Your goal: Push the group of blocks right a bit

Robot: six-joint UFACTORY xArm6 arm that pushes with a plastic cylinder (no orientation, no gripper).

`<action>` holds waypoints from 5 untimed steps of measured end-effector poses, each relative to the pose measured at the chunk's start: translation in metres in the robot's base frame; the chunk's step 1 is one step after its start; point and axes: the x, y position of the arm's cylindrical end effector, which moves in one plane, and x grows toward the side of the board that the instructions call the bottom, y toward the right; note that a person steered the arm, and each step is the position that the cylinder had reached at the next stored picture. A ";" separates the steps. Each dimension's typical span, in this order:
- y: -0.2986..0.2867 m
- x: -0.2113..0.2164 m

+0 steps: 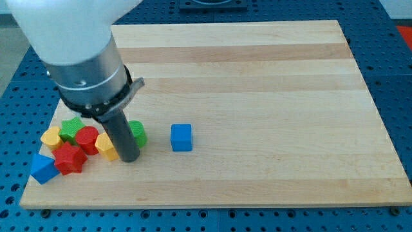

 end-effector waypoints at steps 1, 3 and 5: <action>0.000 -0.032; -0.001 -0.094; -0.049 -0.099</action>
